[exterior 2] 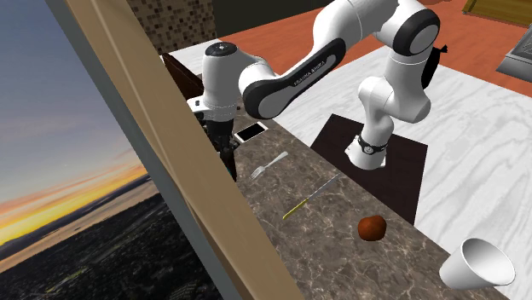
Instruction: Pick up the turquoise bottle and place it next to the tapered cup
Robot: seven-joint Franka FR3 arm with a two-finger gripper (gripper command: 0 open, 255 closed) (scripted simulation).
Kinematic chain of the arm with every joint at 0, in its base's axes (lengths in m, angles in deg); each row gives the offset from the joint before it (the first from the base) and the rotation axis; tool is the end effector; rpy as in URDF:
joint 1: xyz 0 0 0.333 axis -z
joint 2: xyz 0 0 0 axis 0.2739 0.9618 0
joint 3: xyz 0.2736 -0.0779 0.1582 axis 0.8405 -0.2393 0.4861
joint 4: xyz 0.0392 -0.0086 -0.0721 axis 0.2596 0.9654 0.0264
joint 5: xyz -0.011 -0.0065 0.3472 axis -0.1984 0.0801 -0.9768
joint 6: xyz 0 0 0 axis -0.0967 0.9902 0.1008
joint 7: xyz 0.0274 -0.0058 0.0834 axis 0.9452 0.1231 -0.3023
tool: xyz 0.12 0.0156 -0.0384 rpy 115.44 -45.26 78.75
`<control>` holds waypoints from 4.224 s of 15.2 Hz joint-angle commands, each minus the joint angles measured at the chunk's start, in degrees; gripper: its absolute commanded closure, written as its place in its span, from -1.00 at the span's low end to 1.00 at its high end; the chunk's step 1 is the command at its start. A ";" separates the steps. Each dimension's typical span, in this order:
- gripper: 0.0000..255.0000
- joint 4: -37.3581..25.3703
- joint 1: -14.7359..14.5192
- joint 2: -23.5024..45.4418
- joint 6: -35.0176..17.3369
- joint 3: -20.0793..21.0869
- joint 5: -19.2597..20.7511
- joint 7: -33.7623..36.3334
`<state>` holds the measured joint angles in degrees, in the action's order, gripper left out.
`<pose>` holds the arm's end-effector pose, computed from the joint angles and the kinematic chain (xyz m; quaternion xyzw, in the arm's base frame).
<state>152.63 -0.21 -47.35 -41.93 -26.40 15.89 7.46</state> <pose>0.4682 -0.3688 0.4446 0.9968 -0.0131 0.0528 0.0581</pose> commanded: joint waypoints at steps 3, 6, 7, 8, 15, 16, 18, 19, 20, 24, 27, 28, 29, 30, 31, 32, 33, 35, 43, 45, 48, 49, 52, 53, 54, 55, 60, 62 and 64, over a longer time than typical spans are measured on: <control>1.00 0.63 0.46 1.61 0.16 0.04 -0.67 -0.58; 1.00 -0.69 0.42 0.79 2.22 -0.04 -0.18 -0.29; 1.00 -1.16 0.40 0.54 2.91 -0.08 -0.03 -0.20; 1.00 -1.64 0.38 0.30 3.61 -0.11 0.11 -0.13; 1.00 -5.42 0.27 -1.02 8.59 -0.35 0.86 0.29; 1.00 -6.02 0.27 -1.16 9.31 -0.38 0.94 0.34; 1.00 -7.27 0.27 -1.40 10.77 -0.43 1.08 0.41; 1.00 -7.92 0.28 -1.50 11.51 -0.45 1.14 0.44; 1.00 -8.58 0.29 -1.59 12.25 -0.47 1.19 0.46; 1.00 -11.40 0.37 -1.80 15.26 -0.55 1.33 0.53; 1.00 -13.71 0.46 -1.81 17.57 -0.61 1.35 0.53; 1.00 -14.52 0.50 -1.78 18.35 -0.63 1.35 0.52; 1.00 -15.34 0.55 -1.74 19.14 -0.65 1.33 0.51; 1.00 -16.19 0.60 -1.68 19.93 -0.67 1.31 0.49; 1.00 -17.06 0.65 -1.60 20.73 -0.69 1.28 0.47; 1.00 -17.95 0.71 -1.51 21.53 -0.71 1.24 0.45; 1.00 -18.86 0.78 -1.40 22.35 -0.73 1.19 0.42; 1.00 -20.76 0.94 -1.13 24.00 -0.77 1.07 0.35; 1.00 -29.53 1.89 0.78 31.01 -0.96 0.19 -0.08; 1.00 -32.09 2.25 1.49 32.90 -1.01 -0.15 -0.23; 1.00 -31.68 1.17 0.07 33.79 -0.73 0.65 1.01; 1.00 -29.48 -0.16 -1.85 33.34 -0.38 1.69 2.39; 1.00 -23.81 -3.63 -7.08 32.52 1.05 4.54 6.74; 1.00 -22.19 -4.65 -8.66 32.39 1.62 5.38 8.23; 1.00 -20.69 -5.59 -10.16 32.32 2.26 6.17 9.73; 1.00 -19.31 -6.49 -11.58 32.30 2.92 6.90 11.23; 1.00 -13.83 -10.19 -17.59 32.87 6.82 9.68 18.71; 1.00 -12.24 -11.50 -19.49 33.33 8.48 10.40 21.65; 1.00 -10.98 -12.73 -21.11 33.88 10.18 10.93 24.56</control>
<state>140.43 -12.18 -67.25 -8.16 -17.23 26.39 30.16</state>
